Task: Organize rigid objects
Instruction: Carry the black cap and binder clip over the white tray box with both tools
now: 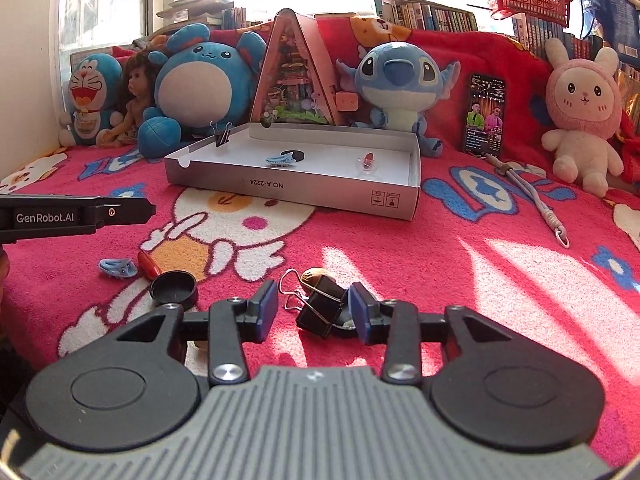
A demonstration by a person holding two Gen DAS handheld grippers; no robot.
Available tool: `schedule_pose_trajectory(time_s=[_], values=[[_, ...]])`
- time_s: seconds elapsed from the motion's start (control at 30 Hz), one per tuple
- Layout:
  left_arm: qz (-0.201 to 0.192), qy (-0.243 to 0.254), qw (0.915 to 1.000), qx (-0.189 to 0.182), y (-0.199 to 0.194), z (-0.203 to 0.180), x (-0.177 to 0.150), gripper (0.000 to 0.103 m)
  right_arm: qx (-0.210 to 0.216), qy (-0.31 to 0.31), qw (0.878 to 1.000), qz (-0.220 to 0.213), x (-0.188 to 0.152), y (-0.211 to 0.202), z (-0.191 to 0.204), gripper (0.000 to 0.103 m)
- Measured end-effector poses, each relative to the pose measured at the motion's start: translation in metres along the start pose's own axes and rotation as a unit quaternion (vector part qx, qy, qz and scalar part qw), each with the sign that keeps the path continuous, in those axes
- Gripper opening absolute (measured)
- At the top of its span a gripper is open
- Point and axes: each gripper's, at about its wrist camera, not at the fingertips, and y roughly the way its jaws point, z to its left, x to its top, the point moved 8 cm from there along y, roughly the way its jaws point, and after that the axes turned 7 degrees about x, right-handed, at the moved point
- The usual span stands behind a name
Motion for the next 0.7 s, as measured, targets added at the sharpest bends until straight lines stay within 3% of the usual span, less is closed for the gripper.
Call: schedule_pose_trajectory(time_s=[0.17, 0.2, 0.23, 0.27, 0.7], values=[[0.003, 0.000, 1.0000, -0.001, 0.001, 0.000, -0.002, 0.030, 0.003, -0.010, 1.000, 0.008, 0.001, 0.007, 0.002, 0.065], [0.003, 0.000, 1.0000, -0.001, 0.001, 0.000, -0.002, 0.030, 0.003, -0.013, 1.000, 0.010, 0.001, 0.008, 0.003, 0.062], [0.002, 0.000, 1.0000, 0.000, 0.001, 0.000, -0.002, 0.030, 0.003, -0.014, 1.000, 0.009, 0.001, 0.008, 0.004, 0.050], [0.002, 0.000, 1.0000, 0.000, 0.001, 0.000, -0.002, 0.030, 0.002, -0.014, 1.000, 0.010, 0.000, 0.009, 0.004, 0.045], [-0.001, -0.001, 1.0000, -0.003, 0.005, -0.001, -0.001, 0.030, 0.004, -0.014, 1.000, -0.012, 0.011, 0.000, 0.005, 0.036]])
